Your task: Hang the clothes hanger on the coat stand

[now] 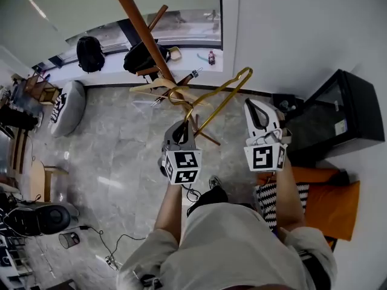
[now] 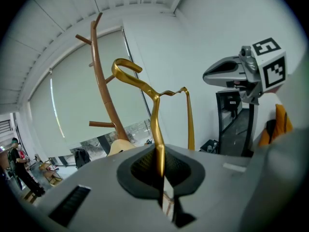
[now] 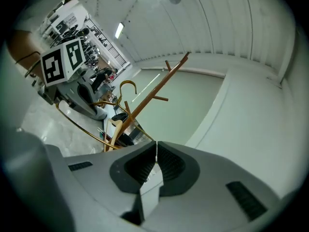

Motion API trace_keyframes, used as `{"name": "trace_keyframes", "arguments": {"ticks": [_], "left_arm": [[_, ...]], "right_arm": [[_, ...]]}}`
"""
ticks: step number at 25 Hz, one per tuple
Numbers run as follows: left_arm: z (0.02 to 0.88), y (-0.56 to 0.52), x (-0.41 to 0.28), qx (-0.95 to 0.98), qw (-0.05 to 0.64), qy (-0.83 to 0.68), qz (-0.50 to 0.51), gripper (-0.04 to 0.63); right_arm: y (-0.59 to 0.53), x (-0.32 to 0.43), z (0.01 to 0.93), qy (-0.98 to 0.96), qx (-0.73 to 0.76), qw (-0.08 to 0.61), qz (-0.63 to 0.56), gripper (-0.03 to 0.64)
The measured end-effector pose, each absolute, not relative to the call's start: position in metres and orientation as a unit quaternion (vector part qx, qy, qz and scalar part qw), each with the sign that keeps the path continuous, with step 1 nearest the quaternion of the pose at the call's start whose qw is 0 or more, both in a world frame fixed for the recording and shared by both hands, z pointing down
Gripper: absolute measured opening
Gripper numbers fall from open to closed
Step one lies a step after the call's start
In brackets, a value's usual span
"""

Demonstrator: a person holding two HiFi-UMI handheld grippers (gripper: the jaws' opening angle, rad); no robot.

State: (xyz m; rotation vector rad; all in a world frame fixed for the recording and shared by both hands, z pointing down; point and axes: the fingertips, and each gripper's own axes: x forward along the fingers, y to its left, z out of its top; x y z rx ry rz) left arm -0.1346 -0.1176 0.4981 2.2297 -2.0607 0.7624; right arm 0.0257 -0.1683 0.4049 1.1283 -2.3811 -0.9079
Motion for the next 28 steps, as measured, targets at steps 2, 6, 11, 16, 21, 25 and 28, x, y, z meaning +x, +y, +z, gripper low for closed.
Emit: {"name": "trace_keyframes", "arguments": {"ticks": [2,6,11,16,21,25,28], "left_arm": [[0.488,-0.127,-0.143,0.711,-0.001,-0.656,0.254,0.006],[0.464,-0.133,-0.156,0.707,-0.017,-0.649,0.280,0.006],[0.444,-0.142,-0.165,0.704,-0.032,-0.643,0.300,0.006],[0.435,-0.156,-0.174,0.696,-0.040,-0.642,0.319,0.006],[0.431,-0.165,-0.182,0.682,-0.049,-0.650,0.330,0.006],[0.427,-0.179,-0.181,0.677,-0.047,-0.658,0.326,0.006],[0.420,-0.191,-0.181,0.661,-0.044,-0.669,0.336,0.006]], "right_arm": [[-0.180,0.008,0.397,-0.835,0.380,0.197,-0.345,0.006],[-0.192,-0.026,0.381,-0.820,0.330,0.245,-0.399,0.087],[-0.210,-0.054,0.375,-0.801,0.283,0.282,-0.446,0.164],[-0.229,-0.079,0.376,-0.789,0.247,0.292,-0.481,0.161],[-0.246,-0.096,0.381,-0.781,0.217,0.292,-0.508,0.125],[-0.266,-0.104,0.382,-0.773,0.201,0.282,-0.531,0.060],[-0.281,-0.105,0.379,-0.772,0.187,0.274,-0.542,0.031]]}}
